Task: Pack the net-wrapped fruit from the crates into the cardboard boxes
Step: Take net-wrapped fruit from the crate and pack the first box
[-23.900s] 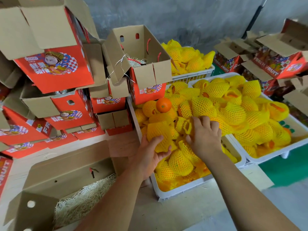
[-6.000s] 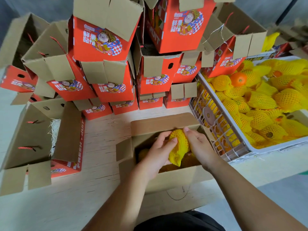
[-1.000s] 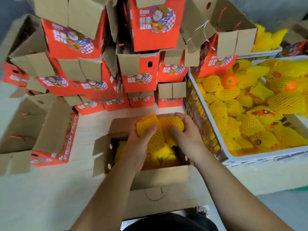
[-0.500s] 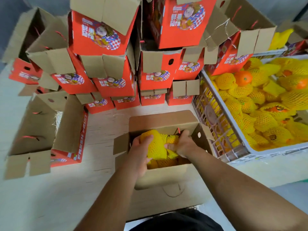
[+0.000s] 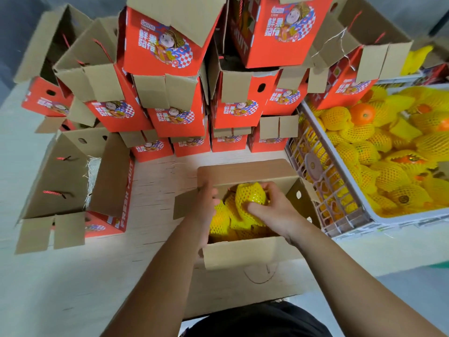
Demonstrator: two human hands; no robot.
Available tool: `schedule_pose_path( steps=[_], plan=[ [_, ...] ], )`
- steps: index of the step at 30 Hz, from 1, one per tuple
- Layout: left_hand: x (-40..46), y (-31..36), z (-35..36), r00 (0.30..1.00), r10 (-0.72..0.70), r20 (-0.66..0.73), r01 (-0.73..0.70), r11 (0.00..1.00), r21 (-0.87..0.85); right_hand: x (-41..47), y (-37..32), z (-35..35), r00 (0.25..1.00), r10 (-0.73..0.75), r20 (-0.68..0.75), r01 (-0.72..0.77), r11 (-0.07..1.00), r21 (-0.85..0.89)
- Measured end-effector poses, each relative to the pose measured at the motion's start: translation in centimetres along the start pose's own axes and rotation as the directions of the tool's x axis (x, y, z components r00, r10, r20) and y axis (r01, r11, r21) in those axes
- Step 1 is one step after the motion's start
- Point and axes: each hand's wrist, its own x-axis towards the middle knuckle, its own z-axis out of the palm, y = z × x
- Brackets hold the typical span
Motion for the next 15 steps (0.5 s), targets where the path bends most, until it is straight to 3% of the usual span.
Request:
schedule_pose_path(
  steps=[6, 10, 15],
  plan=[
    [0.9, -0.4, 1.4, 0.983, 0.136, -0.125, -0.155, 0.975, -0.156, 0.4, -0.6, 2.4, 0.936, 0.115, 0.333, 0.06, 0.879, -0.473],
    [1.7, -0.6, 0.9, 0.978, 0.166, -0.13, -0.195, 0.948, -0.253, 1.3, -0.9, 3.9, 0.924, 0.115, 0.364, 0.155, 0.758, -0.633],
    [2.1, -0.9, 0.6, 0.983, 0.152, -0.101, -0.172, 0.958, -0.228, 1.9, -1.1, 6.9, 0.911, 0.187, 0.367, 0.208, 0.56, -0.802]
  ],
)
